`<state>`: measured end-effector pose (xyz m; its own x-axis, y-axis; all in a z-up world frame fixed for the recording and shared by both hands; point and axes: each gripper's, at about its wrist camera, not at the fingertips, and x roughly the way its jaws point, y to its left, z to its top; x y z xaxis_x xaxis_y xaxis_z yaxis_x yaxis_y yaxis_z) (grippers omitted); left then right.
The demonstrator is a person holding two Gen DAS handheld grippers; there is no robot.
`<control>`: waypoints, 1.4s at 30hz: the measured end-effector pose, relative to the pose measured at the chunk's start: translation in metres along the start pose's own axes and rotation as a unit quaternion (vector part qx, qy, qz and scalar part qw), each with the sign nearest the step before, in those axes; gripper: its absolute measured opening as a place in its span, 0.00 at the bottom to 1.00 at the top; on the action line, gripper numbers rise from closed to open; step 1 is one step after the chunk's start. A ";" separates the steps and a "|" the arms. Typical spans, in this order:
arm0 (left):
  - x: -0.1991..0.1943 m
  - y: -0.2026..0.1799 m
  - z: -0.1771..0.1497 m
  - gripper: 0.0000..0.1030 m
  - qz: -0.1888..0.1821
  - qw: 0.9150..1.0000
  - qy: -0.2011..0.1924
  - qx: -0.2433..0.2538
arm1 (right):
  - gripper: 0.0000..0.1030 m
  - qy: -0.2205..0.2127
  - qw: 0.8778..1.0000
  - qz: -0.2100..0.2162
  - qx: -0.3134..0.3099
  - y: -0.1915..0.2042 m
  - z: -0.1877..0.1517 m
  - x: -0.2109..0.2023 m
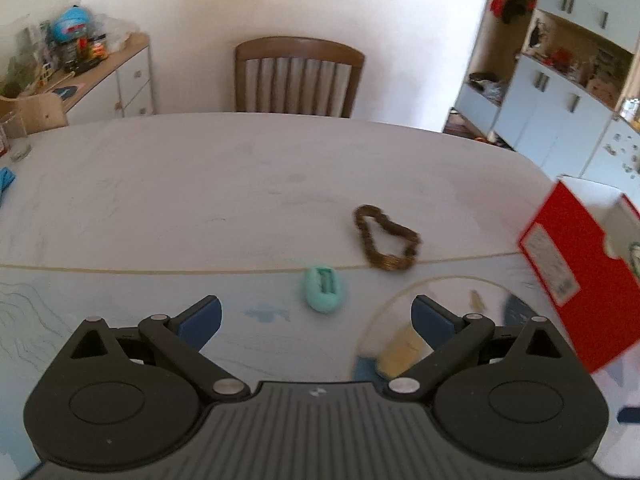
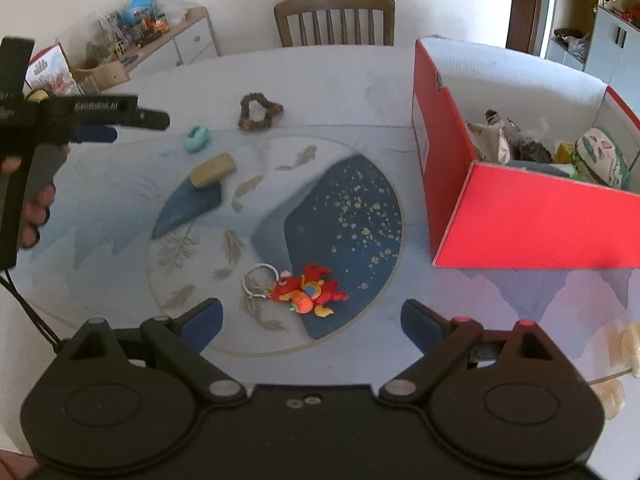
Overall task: Organize objects
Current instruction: 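Withdraw both tools from the box toward the remaining items on the table, then grasp the teal sharpener with the left tool while the right tool grasps the red dragon keychain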
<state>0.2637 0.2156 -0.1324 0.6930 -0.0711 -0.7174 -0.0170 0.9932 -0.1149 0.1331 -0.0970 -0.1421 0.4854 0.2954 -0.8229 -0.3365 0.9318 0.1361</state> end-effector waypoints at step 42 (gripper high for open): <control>0.067 -0.010 -0.001 0.30 -0.003 0.997 0.017 0.079 | 0.52 0.016 0.997 -0.012 -0.075 0.012 0.004 0.044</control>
<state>0.3094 0.2004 -0.1804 0.6678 -0.0773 -0.7403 0.1019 0.9947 -0.0120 0.1539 -0.0714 -0.1742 0.4690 0.2640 -0.8428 -0.4436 0.8956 0.0336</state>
